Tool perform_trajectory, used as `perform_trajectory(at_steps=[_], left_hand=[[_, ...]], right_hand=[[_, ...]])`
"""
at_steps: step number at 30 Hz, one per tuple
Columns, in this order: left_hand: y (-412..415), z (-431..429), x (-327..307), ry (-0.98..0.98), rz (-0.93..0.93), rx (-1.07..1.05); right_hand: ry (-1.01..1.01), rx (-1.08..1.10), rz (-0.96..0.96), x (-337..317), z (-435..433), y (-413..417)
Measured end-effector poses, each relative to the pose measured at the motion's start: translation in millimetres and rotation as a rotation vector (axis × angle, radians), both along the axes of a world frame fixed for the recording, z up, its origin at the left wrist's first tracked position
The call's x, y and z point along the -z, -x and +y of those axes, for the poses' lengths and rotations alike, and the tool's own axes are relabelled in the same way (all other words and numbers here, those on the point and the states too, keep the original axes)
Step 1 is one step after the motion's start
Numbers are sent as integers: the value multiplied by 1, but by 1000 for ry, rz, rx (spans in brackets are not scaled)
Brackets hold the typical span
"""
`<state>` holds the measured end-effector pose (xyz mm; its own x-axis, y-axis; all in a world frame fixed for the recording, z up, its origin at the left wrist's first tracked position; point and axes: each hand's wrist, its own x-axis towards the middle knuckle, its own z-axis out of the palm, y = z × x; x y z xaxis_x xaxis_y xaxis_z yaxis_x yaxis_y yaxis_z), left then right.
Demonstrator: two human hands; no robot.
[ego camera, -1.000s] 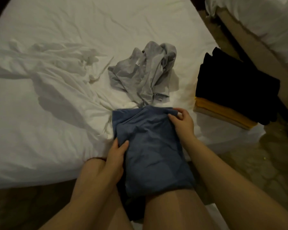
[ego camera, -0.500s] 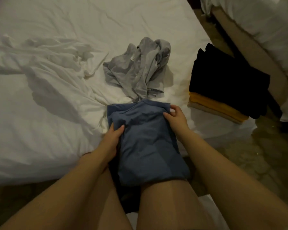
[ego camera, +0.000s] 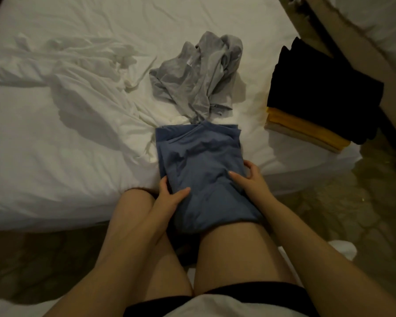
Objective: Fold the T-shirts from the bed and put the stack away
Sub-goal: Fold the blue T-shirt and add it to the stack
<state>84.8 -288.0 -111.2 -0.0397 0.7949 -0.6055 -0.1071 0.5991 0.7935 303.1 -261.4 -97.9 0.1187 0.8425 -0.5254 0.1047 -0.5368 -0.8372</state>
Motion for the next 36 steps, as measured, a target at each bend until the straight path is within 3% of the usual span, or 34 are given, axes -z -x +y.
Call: perform_trajectory(at_steps=[5, 10, 17, 23, 28, 33, 36], left_hand=[[0, -17, -8, 149, -116, -8], [-5, -26, -21, 120, -390, -215], [-6, -46, -25, 177, -179, -29], [-7, -52, -34, 171, -246, -94], [-2, -69, -44, 165, -154, 95], [0, -75, -39, -64, -107, -97], [-1, -75, -41, -176, -54, -29]], right_hand=[[30, 25, -20, -5, -17, -6], [-10, 104, 153, -27, -27, -9], [51, -82, 36, -31, -59, -23], [91, 8, 88, -29, -81, -21], [9, 33, 120, -39, -90, -16], [-200, 117, 66, -38, -104, -20], [-242, 142, 1, -35, -111, -23]])
